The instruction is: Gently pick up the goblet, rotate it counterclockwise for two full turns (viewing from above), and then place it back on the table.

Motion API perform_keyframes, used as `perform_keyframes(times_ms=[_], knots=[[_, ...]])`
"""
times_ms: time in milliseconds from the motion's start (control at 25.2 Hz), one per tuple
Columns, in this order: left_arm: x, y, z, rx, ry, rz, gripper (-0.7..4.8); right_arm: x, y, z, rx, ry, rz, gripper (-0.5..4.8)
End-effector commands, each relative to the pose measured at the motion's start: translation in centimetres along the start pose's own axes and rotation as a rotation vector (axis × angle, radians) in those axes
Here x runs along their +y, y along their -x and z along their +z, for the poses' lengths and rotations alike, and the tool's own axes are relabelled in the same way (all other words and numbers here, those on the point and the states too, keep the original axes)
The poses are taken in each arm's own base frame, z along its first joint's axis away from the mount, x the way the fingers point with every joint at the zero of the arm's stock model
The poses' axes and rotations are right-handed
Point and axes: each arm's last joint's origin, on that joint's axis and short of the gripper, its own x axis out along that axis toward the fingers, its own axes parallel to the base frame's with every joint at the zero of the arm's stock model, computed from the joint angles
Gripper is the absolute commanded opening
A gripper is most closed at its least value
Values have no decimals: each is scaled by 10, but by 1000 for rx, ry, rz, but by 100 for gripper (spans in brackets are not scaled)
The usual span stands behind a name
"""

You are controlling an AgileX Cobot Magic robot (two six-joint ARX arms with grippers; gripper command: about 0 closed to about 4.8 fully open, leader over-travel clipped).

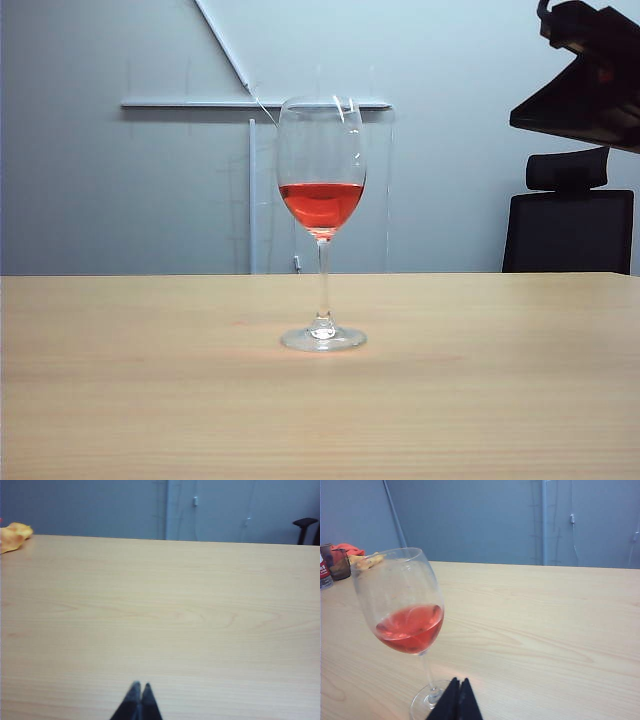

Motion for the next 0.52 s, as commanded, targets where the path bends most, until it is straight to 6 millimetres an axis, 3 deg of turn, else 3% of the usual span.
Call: perform_keyframes(times_ms=[40,515], knots=[[-1,0,4,-30,-5,-16,-5,0,0,3,-27,-2,0,-8],[-1,0,3,-24,-5,-16,-5,1,0,3,-24,-1,3,-8]])
